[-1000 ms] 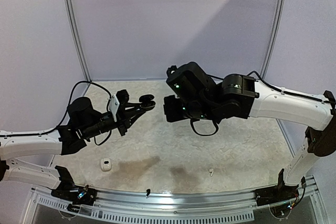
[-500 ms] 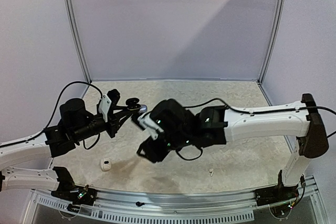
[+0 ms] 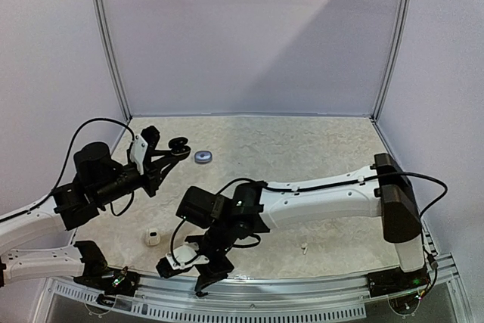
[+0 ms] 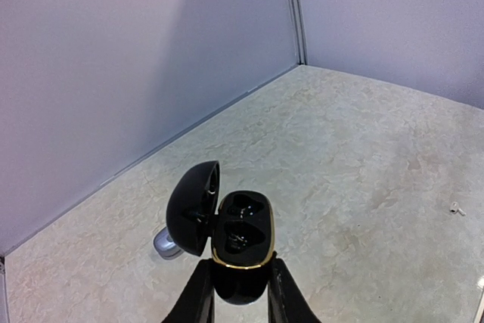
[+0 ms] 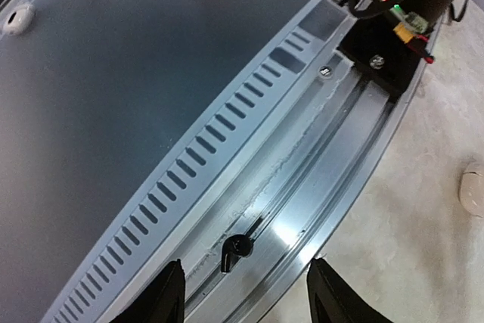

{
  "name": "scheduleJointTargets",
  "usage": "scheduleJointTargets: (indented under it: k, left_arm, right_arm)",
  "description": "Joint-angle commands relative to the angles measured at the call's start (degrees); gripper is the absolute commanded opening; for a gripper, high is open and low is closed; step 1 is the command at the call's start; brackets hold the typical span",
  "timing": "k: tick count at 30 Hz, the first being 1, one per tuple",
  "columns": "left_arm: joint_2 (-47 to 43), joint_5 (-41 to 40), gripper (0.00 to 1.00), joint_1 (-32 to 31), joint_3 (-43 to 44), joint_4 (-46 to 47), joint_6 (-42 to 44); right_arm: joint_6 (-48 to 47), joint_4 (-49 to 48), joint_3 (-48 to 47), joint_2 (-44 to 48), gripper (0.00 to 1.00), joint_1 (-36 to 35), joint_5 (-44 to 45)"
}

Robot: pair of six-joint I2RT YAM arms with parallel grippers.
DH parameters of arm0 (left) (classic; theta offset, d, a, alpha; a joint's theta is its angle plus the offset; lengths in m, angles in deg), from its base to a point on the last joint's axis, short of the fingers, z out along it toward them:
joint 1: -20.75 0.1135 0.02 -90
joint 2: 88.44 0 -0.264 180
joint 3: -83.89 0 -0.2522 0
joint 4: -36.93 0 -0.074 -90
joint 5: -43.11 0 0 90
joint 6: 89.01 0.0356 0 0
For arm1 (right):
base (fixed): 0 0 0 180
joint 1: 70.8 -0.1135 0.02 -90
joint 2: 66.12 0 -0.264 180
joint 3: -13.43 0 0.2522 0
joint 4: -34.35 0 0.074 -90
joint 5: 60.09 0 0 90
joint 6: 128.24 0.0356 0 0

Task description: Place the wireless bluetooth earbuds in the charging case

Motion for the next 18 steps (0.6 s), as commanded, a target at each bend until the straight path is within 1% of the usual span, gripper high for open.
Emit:
scheduleJointTargets:
  k: [1, 4, 7, 11, 18]
  left_arm:
    - [-1.6, 1.3, 0.00, 0.7, -1.9, -0.1, 0.4]
    - [-1.7, 2.7, 0.00, 0.7, -2.3, 0.6, 0.2]
    - [-1.5, 3.0, 0.00, 0.7, -2.6, 1.0, 0.1]
    - [-1.5, 3.3, 0.00, 0.7, -2.8, 1.2, 0.2]
    - [-0.6, 3.7, 0.00, 0.7, -3.0, 1.7, 0.0]
  right_arm:
    - [-13.2, 7.0, -1.9, -4.6, 0.54, 0.2, -2.8]
    - [-15.5, 8.8, -4.1, -6.9, 0.46, -0.1, -2.3]
    - [-18.8, 11.2, -6.7, -9.1, 0.45, -0.1, -1.7]
    - [-21.6, 9.8, -7.2, -10.9, 0.45, -0.1, -2.2]
    - [-25.2, 10.1, -8.8, -13.0, 0.41, -0.2, -1.6]
